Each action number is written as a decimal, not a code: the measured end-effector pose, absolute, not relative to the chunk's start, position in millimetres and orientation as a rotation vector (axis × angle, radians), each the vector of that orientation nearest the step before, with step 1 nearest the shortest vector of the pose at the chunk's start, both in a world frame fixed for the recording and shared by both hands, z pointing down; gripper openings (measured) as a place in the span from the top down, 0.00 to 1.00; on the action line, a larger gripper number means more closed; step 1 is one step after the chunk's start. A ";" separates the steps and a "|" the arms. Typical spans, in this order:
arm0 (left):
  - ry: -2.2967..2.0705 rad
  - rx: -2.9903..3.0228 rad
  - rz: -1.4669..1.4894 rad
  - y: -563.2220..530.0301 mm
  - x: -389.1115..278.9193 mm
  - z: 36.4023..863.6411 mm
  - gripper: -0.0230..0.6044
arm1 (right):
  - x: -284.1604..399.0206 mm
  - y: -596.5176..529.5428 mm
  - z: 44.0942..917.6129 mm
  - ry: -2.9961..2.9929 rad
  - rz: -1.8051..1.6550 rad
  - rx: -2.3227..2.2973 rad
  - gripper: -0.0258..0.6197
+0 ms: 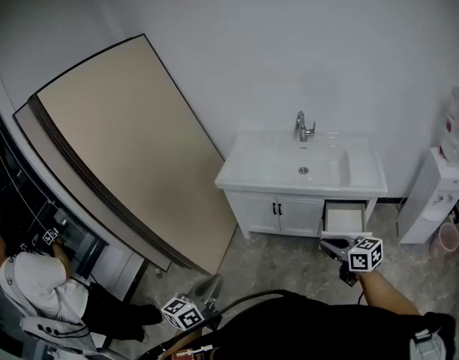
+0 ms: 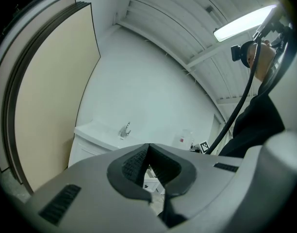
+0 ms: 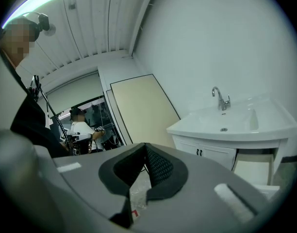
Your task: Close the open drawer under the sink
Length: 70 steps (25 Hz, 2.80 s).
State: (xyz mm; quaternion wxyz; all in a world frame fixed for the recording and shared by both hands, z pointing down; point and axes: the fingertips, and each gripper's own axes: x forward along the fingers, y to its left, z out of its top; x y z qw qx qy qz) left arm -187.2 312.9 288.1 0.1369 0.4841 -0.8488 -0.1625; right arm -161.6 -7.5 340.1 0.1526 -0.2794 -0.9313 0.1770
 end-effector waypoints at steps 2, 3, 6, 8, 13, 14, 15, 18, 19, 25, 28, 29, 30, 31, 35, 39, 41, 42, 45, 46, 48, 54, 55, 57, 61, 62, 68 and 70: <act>-2.427 1.425 -0.456 293.0 -194.3 290.7 0.97 | -166.1 -21.4 347.7 -2.674 0.540 -0.784 0.96; -2.415 1.441 -0.450 285.0 -199.7 291.2 0.97 | -167.8 -27.3 350.1 -2.676 0.552 -0.775 0.96; -2.396 1.456 -0.443 269.5 -224.2 291.1 0.97 | -173.0 -45.5 358.2 -2.678 0.572 -0.719 0.96; -2.382 1.464 -0.445 263.3 -242.1 295.3 0.97 | -177.0 -56.5 366.8 -2.681 0.590 -0.655 0.96; -2.289 1.593 -0.475 247.1 -296.0 304.9 0.97 | -200.0 -65.0 363.5 -2.724 0.559 -0.522 0.96; -2.262 1.630 -0.486 243.4 -309.0 306.6 0.97 | -207.3 -66.4 359.4 -2.737 0.552 -0.486 0.96; -2.238 1.663 -0.489 241.0 -322.5 306.9 0.97 | -215.1 -66.3 354.9 -2.750 0.551 -0.450 0.96; -2.193 1.742 -0.480 245.2 -367.3 296.0 0.97 | -241.6 -53.0 339.7 -2.780 0.532 -0.378 0.96; -2.186 1.760 -0.475 249.8 -384.1 290.9 0.97 | -251.6 -47.1 334.6 -2.786 0.517 -0.360 0.96; -2.144 1.812 -0.469 279.0 -472.1 279.7 0.97 | -312.1 -28.2 311.9 -2.823 0.509 -0.219 0.96; -2.126 1.819 -0.470 290.6 -504.8 291.9 0.97 | -337.0 -15.3 315.1 -2.828 0.496 -0.181 0.96; -2.118 1.823 -0.479 293.0 -515.8 296.3 0.97 | -345.1 -11.2 317.7 -2.825 0.493 -0.172 0.96; -2.109 1.826 -0.490 294.3 -526.3 300.4 0.97 | -352.7 -7.8 320.6 -2.817 0.490 -0.164 0.96; -2.100 1.829 -0.498 294.3 -535.7 303.6 0.97 | -359.6 -5.3 323.4 -2.808 0.487 -0.158 0.96; -2.071 1.820 -0.508 284.2 -556.7 309.3 0.97 | -378.5 -11.2 328.9 -2.770 0.490 -0.142 0.96; -2.056 1.787 -0.516 269.3 -575.2 320.7 0.97 | -405.8 -30.7 334.8 -2.764 0.500 -0.148 0.96; -2.057 1.774 -0.523 257.1 -586.9 326.6 0.97 | -424.7 -43.9 341.3 -2.762 0.507 -0.168 0.96; -2.064 1.768 -0.524 249.4 -591.9 327.6 0.97 | -433.7 -51.6 344.4 -2.759 0.510 -0.186 0.96; -2.110 1.738 -0.524 219.8 -605.6 323.9 0.97 | -459.5 -81.9 350.5 -2.752 0.510 -0.259 0.96; -2.128 1.726 -0.523 207.5 -610.5 321.3 0.97 | -468.8 -95.6 350.8 -2.751 0.513 -0.278 0.96; -2.154 1.711 -0.522 180.5 -618.0 313.7 0.97 | -488.3 -125.3 347.3 -2.752 0.516 -0.311 0.96; -2.202 1.674 -0.491 106.2 -631.5 302.9 0.97 | -532.2 -200.1 330.7 -2.784 0.472 -0.420 0.96; -2.204 1.675 -0.485 93.2 -633.1 303.0 0.97 | -536.3 -210.7 329.8 -2.786 0.469 -0.435 0.96; -2.203 1.680 -0.470 68.3 -635.7 303.4 0.97 | -541.6 -230.1 332.0 -2.786 0.468 -0.455 0.96; -2.170 1.686 -0.441 29.5 -641.6 311.0 0.97 | -545.8 -260.9 350.8 -2.771 0.506 -0.443 0.96; -2.156 1.692 -0.428 20.4 -643.7 312.9 0.97 | -547.0 -267.5 354.9 -2.769 0.521 -0.433 0.96; -2.077 1.741 -0.409 -6.3 -672.4 323.6 0.97 | -554.0 -278.9 372.2 -2.755 0.565 -0.357 0.96; -2.048 1.763 -0.410 -10.1 -690.6 328.8 0.97 | -562.8 -279.6 376.4 -2.746 0.569 -0.311 0.96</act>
